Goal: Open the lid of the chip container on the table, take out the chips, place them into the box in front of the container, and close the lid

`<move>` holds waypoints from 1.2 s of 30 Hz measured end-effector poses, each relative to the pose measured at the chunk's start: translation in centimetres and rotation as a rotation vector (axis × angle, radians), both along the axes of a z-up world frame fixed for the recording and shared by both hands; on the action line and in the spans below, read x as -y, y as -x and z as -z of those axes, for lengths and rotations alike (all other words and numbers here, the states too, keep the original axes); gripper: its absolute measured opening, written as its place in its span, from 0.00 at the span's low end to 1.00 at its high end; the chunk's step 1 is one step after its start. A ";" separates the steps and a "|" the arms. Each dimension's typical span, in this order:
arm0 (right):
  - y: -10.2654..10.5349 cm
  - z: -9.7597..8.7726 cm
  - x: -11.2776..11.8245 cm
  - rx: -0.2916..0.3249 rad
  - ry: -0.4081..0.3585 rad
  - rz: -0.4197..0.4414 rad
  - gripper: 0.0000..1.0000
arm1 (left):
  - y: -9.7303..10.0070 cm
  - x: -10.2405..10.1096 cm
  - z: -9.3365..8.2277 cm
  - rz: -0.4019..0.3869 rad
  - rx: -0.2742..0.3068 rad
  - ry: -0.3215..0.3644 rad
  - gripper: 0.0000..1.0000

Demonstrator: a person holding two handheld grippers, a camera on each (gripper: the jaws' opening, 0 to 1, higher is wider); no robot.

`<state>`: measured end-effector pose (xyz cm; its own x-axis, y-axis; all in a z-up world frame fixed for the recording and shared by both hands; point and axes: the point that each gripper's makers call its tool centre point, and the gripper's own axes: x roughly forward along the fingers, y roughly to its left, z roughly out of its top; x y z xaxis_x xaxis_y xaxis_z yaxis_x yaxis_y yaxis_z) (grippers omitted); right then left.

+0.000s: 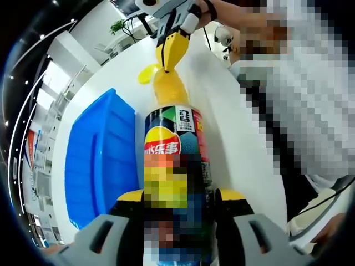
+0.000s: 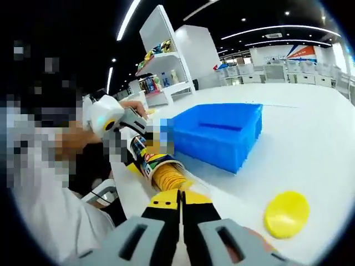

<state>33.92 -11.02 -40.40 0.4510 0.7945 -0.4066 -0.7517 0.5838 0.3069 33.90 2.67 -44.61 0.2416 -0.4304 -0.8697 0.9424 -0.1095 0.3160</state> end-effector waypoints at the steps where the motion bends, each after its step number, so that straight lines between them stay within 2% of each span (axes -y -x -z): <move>1: 0.0 0.1 0.0 -0.004 0.000 0.003 0.02 | 0.0 0.0 0.0 0.000 0.000 0.000 0.49; 4: 0.1 0.1 -0.1 -0.001 -0.006 -0.002 0.03 | 0.0 0.0 0.0 0.000 0.001 0.000 0.49; 6: 0.2 0.2 -0.2 -0.022 -0.023 -0.009 0.03 | 0.1 0.1 0.0 0.000 0.002 0.000 0.49; 7: 0.3 -0.1 -0.4 -0.021 -0.054 -0.021 0.03 | 0.1 0.1 0.0 0.000 0.002 0.000 0.49; 8: 0.4 -0.4 -0.6 -0.037 -0.089 -0.016 0.03 | 0.2 0.1 0.0 0.000 0.003 0.000 0.49; 12: -0.1 -0.2 0.0 -0.059 -0.103 0.009 0.02 | 0.2 0.2 0.0 0.000 0.004 0.001 0.49; 14: -0.1 -0.4 0.0 -0.061 -0.125 0.010 0.02 | 0.3 0.3 0.0 -0.001 0.004 0.001 0.49; 15: -0.2 -0.5 0.1 -0.082 -0.144 0.022 0.02 | 0.3 0.3 0.0 -0.001 0.004 0.001 0.49; 27: -0.2 -0.6 0.4 -0.068 -0.112 0.040 0.02 | 0.5 0.4 0.0 0.000 0.003 -0.001 0.49; 36: -0.6 -1.1 1.3 -0.054 -0.066 0.099 0.01 | 0.0 0.0 -0.1 -0.005 -0.001 0.010 0.49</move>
